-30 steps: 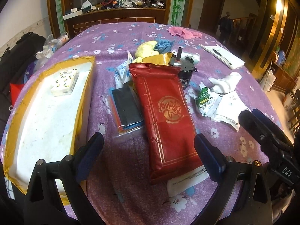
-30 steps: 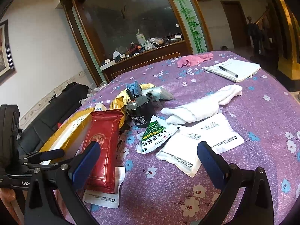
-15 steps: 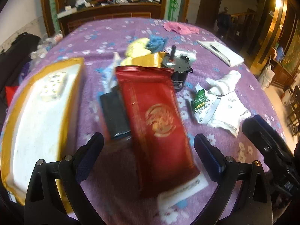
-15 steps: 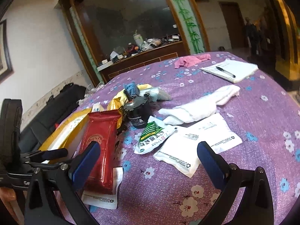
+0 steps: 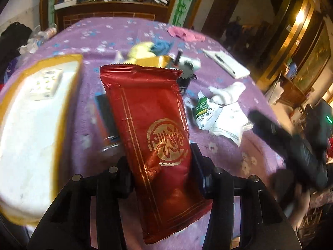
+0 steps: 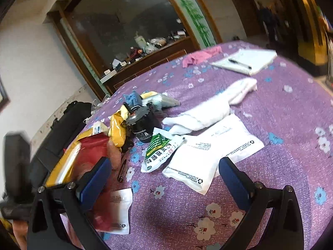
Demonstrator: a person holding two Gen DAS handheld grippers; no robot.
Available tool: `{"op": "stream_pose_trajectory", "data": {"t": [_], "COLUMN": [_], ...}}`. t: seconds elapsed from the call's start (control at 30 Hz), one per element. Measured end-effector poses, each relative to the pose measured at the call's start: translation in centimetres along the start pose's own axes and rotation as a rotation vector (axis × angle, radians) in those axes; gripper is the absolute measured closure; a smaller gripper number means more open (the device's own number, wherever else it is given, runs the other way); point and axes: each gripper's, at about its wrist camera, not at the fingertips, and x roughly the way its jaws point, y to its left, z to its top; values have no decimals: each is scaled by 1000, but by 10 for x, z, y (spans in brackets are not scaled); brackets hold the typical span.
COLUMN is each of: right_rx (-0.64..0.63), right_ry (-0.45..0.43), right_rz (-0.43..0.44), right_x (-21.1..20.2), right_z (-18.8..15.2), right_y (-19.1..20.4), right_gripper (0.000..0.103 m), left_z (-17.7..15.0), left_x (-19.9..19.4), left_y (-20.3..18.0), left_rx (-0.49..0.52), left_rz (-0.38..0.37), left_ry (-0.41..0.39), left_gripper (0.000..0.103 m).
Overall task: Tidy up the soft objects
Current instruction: 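Carry the red foil packet in the left tool while the right tool carries the towel into the box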
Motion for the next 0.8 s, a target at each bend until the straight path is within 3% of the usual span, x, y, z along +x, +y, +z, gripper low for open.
{"op": "stream_pose_trajectory", "data": {"t": [0.13,0.2,0.33,0.37,0.4,0.43,0.47,0.5,0.67,0.8], "right_rx": [83,142,196,207,222,220,203,188,149,-13], "right_ry": [-19,14,113,157,176,193,196,182,56,-45], "right_rz": [-77,-72,-178,-206,-210,-239,-262,-274,-150,21], "right_x": [5,19,67,83,90,96,99,98,56,13], "right_z": [40,62,87,87,86,84,84,82,78,81], "right_y": [-16,-24,-37,-41,-44,-46,-46,-45,-27,42], "right_gripper": [0,0,6,15,31,37,50,53,57,57], "left_z": [-3,-5,-7,-8,-8,-9,-10,-11,-9,-3], "left_x": [-21,-32,-50,-54,-58,-61,-63,-67,-87,-110], "left_y": [18,24,41,45,51,57,62,69,99,128], "left_rx": [-59,-71,-99,-108,-119,-131,-142,-160,-222,-258], "left_rz": [-53,-60,-61,-54,-44,-39,-38,-41,-58,-42], "left_ry": [-6,-35,-74,-81,-88,-96,-102,-108,-148,-195], "left_gripper": [57,57,57,57,57,57,57,57,57,57]}}
